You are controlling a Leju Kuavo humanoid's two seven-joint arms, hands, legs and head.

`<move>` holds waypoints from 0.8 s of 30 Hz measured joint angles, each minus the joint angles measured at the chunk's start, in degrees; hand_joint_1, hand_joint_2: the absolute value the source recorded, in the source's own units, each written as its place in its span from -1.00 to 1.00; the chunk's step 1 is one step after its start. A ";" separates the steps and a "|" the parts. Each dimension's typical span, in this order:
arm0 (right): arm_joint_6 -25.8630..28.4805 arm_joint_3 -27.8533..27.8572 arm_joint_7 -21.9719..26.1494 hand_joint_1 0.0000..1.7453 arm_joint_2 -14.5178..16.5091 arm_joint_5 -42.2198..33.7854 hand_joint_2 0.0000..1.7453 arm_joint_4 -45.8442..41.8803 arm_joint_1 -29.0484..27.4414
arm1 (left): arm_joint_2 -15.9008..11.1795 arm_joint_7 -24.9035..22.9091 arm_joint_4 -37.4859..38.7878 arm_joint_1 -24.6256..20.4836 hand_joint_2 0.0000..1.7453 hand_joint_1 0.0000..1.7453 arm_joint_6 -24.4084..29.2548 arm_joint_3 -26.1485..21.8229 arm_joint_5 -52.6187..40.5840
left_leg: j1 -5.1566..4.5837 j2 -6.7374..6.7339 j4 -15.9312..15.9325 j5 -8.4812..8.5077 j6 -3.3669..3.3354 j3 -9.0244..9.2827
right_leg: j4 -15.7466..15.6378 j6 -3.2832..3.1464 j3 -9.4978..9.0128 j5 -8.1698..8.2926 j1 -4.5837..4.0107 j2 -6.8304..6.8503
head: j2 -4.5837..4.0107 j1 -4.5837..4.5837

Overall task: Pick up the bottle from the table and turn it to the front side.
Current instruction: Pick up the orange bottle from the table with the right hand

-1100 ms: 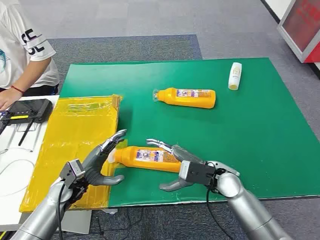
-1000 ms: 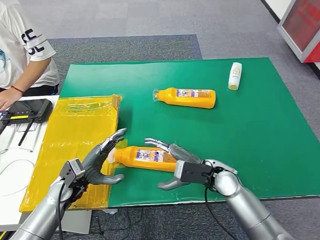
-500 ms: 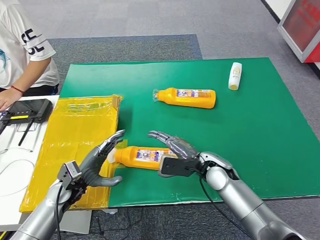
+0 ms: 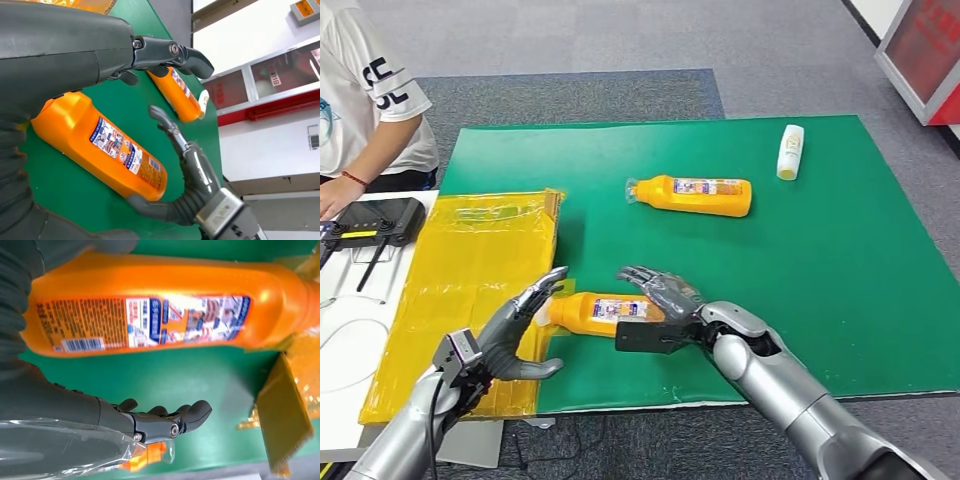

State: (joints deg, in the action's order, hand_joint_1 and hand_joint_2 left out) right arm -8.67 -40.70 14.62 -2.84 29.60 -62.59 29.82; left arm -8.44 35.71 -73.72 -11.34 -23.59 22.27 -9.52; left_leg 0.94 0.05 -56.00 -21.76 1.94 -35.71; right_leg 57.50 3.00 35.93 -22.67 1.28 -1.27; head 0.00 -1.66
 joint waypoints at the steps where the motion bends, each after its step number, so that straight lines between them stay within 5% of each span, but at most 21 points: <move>1: -0.37 -0.21 -0.05 -1.00 0.12 -0.09 1.00 0.63 0.17 | 0.00 0.00 0.00 -0.01 1.00 -1.00 -0.14 -0.02 -0.03 | 0.00 0.00 0.00 0.00 0.00 0.00 | 0.00 0.00 0.00 0.00 0.00 0.00 | 0.00 0.01; 24: -0.73 -8.22 -5.77 -1.00 2.91 7.31 1.00 10.96 5.27 | 0.00 -0.32 0.02 -0.99 1.00 -1.00 -0.71 -1.00 -0.09 | 0.00 0.00 0.00 0.01 0.00 0.01 | 0.00 0.00 0.01 0.00 0.00 0.00 | 0.00 0.01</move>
State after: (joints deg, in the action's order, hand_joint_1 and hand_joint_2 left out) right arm -9.39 -48.92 8.85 0.07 36.91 -51.63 35.08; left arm -8.44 35.39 -73.70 -12.33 -24.30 21.27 -9.62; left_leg 0.94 0.05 -56.00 -21.76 1.94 -35.69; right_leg 57.50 3.00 35.94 -22.66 1.28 -1.27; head 0.00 -1.65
